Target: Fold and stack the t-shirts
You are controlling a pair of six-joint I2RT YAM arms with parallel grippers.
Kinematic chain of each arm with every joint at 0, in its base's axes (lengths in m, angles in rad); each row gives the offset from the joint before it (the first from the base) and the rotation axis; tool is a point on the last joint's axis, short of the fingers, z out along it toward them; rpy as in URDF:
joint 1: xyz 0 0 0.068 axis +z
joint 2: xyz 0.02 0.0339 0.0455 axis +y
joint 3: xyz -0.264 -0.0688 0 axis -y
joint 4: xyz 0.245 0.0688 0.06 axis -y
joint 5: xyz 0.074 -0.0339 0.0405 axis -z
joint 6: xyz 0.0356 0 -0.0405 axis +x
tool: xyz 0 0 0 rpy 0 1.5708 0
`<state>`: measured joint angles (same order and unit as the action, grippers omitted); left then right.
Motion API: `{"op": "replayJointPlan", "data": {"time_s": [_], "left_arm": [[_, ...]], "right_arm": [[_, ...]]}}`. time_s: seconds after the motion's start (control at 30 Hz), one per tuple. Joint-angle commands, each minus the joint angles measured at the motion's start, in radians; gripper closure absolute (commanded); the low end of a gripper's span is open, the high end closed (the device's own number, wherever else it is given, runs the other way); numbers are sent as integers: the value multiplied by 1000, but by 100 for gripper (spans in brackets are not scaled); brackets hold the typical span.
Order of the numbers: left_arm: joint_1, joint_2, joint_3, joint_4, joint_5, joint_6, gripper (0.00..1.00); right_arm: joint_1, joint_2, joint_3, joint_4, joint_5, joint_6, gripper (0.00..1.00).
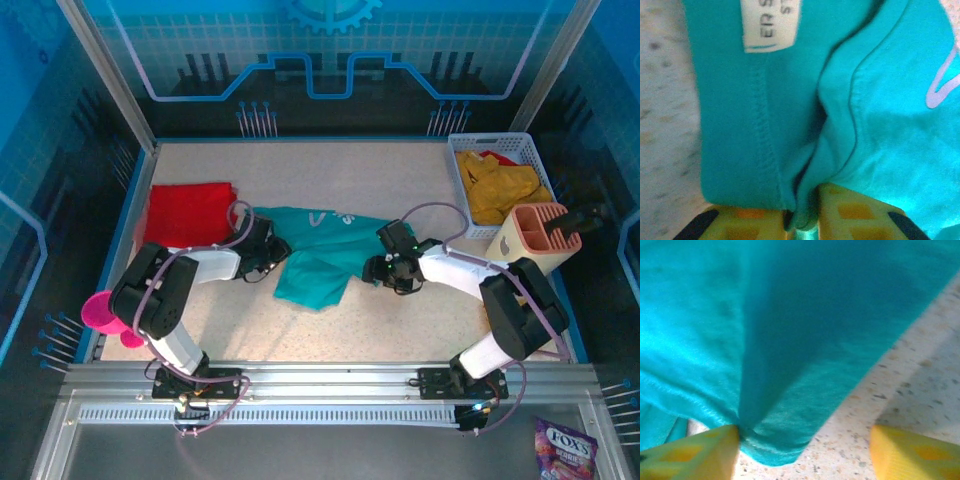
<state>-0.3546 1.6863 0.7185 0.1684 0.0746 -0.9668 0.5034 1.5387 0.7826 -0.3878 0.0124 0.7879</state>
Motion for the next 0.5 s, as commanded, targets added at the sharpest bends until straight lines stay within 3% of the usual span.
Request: {"op": "replayJointPlan", "data": {"time_s": [0.0,0.1,0.2,0.37,0.43,0.47], "left_arm": [[-10,11,69,4,-53,41,90],[-4,-50,152,-110,-78,110,100],[-4,-142,232,-240,-124,187,100],[-2,-298,327,-418,-177,265,100],[-3,-341,340,-448,-176,265,100],[-2,-356,337,-453,-169,258,100]], "right_arm": [[-33,-7,14,26,2,-8,57],[-81,-67,36,-22,17,-78,86],[-109,-150,91,-134,120,-158,100],[-140,-280,153,-193,197,-257,100],[-158,-313,148,-184,172,-255,98],[-170,-325,138,-164,109,-251,77]]}}
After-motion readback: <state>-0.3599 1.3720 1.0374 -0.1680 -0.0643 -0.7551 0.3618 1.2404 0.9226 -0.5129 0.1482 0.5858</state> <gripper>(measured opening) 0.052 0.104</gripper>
